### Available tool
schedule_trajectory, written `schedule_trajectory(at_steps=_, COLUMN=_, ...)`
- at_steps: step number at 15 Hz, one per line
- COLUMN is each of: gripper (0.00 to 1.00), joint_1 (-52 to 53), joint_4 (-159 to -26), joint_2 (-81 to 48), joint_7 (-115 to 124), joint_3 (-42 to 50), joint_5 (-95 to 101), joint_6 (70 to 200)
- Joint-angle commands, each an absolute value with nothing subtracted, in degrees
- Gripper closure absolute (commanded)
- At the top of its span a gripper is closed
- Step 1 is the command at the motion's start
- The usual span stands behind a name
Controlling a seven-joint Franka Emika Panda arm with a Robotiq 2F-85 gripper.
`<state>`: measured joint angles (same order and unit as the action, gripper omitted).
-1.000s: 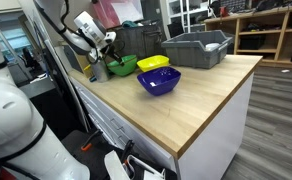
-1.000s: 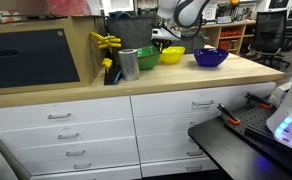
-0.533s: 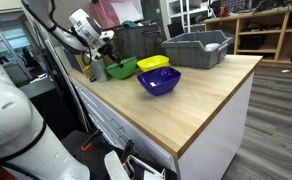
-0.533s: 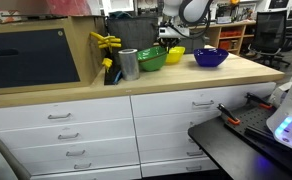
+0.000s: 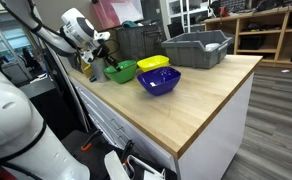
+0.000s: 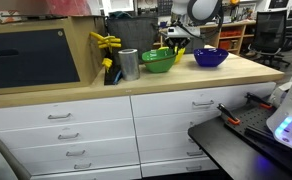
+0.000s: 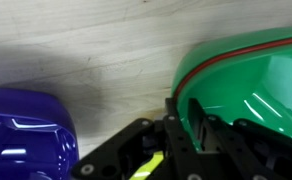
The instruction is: Remove the top green bowl from the stacked bowls and place it in between the blue and yellow bowls
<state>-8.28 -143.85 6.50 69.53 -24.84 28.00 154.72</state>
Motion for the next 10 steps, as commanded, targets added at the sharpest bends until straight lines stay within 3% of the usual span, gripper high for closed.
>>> schedule_trajectory(at_steps=1, gripper=0.48, joint_1=-6.8, joint_4=-147.6, joint_2=11.0, joint_7=65.1, joint_3=-24.1, joint_5=23.3, joint_6=155.7)
schedule_trajectory(at_steps=7, gripper=0.05, joint_1=-5.0, joint_4=-148.6, joint_2=12.9, joint_7=63.1, joint_3=-24.2, joint_5=19.7, joint_6=155.0)
schedule_trajectory(at_steps=10, gripper=0.00, joint_1=-5.1, joint_4=-149.0, joint_2=13.1, joint_7=64.3, joint_3=-24.4, joint_5=19.9, joint_6=154.6)
